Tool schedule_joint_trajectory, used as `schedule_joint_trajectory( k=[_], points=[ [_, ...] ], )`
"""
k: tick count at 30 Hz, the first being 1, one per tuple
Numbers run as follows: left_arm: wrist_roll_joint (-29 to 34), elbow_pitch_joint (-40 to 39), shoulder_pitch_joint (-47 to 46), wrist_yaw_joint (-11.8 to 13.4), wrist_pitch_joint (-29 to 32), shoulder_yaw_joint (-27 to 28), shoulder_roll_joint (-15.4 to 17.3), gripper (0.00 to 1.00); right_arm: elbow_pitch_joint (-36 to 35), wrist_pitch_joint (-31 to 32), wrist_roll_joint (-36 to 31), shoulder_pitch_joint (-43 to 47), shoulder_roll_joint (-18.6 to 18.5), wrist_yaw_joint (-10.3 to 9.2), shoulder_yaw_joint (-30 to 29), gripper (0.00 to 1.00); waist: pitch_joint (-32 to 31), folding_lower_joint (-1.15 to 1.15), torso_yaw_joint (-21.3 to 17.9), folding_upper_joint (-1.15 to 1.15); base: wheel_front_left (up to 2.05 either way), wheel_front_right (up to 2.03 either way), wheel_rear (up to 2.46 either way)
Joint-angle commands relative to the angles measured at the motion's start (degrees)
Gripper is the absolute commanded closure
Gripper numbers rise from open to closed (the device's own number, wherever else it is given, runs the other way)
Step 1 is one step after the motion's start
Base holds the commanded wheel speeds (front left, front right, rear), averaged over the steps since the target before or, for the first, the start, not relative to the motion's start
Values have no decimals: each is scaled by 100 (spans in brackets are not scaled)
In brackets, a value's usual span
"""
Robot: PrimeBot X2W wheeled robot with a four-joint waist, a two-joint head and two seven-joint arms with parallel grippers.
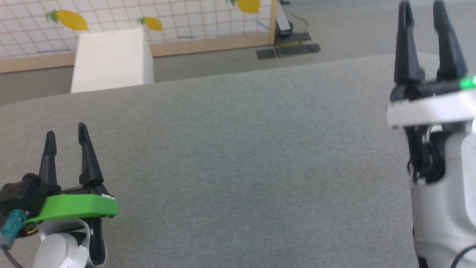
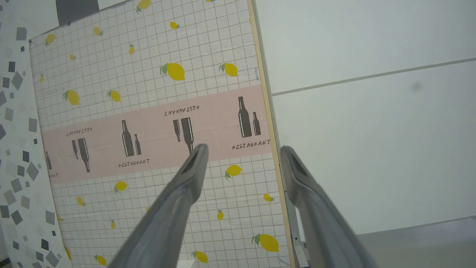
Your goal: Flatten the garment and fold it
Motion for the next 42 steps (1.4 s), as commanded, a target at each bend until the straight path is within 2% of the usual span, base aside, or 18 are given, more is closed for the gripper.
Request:
schedule_joint_trajectory(
  k=[1,8,14,19,31,38,39,42],
  points=[
    [101,47,33,25,-22,-49,-28,0,121,-136,178,291,13,-8,18,0,-380,1,397,0,0,0,0],
    [345,349,3,43,-39,-362,-127,0,630,-554,306,1361,16,-8,102,0,-552,1,611,0,0,0,0],
    [536,784,13,41,-48,-618,-179,0,978,-647,6,1924,16,-8,132,0,-605,1,668,0,0,0,0],
    [680,1165,51,74,-49,-806,-223,0,1169,-664,-333,2200,16,-8,270,0,-631,1,662,0,0,0,0],
    [589,1814,60,-18,-66,-1041,-463,0,1450,-685,-256,2546,17,-8,588,0,-559,1,661,0,0,0,0],
    [598,1996,16,-6,-73,-1033,-477,0,1480,-701,-232,2581,17,-8,641,0,-544,1,657,0,0,0,0],
    [600,1989,28,-9,-25,-1044,-471,100,1460,-644,-257,2488,14,0,630,100,-545,1,656,0,0,0,0],
    [602,1988,29,-9,-10,-1054,-471,100,1455,-632,-261,2489,13,0,622,100,-544,1,656,0,0,0,0]
  ],
)
